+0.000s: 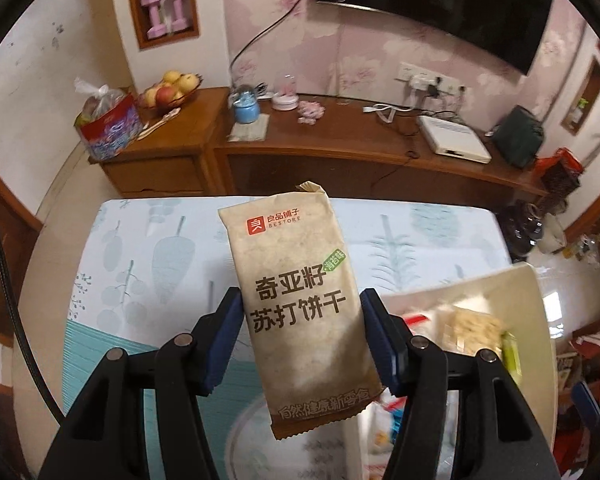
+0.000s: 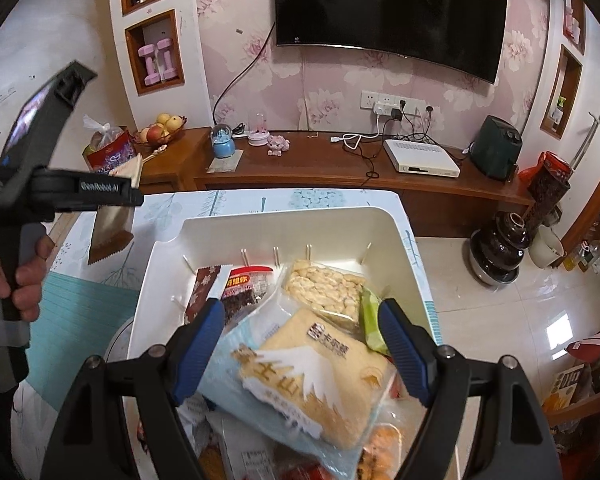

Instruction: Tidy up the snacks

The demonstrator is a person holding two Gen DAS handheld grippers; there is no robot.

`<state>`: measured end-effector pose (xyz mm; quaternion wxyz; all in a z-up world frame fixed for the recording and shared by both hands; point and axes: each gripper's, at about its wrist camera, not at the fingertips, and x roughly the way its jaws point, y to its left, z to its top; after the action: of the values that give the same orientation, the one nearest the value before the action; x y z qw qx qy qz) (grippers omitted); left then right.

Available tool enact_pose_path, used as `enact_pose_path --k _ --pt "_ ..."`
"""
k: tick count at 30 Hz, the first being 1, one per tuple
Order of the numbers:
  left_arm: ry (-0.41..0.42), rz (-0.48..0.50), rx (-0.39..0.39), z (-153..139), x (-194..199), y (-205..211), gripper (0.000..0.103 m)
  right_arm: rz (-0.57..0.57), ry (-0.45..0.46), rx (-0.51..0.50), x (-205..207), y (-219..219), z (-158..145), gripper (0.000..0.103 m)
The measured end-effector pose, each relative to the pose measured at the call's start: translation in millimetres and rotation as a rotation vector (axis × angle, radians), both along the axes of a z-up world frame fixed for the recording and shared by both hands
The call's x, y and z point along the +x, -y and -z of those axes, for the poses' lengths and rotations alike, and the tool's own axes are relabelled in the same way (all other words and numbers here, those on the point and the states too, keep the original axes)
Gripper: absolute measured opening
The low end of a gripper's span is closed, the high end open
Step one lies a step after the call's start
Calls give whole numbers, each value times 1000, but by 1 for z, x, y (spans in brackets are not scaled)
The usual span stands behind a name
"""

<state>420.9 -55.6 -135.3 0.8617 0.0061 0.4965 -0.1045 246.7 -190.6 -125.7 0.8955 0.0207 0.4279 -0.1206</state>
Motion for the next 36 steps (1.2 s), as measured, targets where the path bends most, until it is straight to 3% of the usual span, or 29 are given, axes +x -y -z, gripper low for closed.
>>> enact_pose_path --k 13,20,22,28,32,36 --pt "-63 136 -32 3 -64 55 58 32 22 -2 -48 19 -15 80" --pt "-88 147 -36 7 -86 61 59 45 21 0 -67 22 -18 80" --pt "-92 143 -40 5 -90 57 66 49 20 2 -72 22 -19 80" --pt "-95 127 -63 -7 -115 27 69 44 11 -2 -95 16 -25 80" --pt "-35 102 -165 -20 -141 -16 72 39 -4 -2 -116 11 -27 80" --pt "26 84 -195 -28 -175 -60 73 15 -20 -1 -135 -2 -25 81"
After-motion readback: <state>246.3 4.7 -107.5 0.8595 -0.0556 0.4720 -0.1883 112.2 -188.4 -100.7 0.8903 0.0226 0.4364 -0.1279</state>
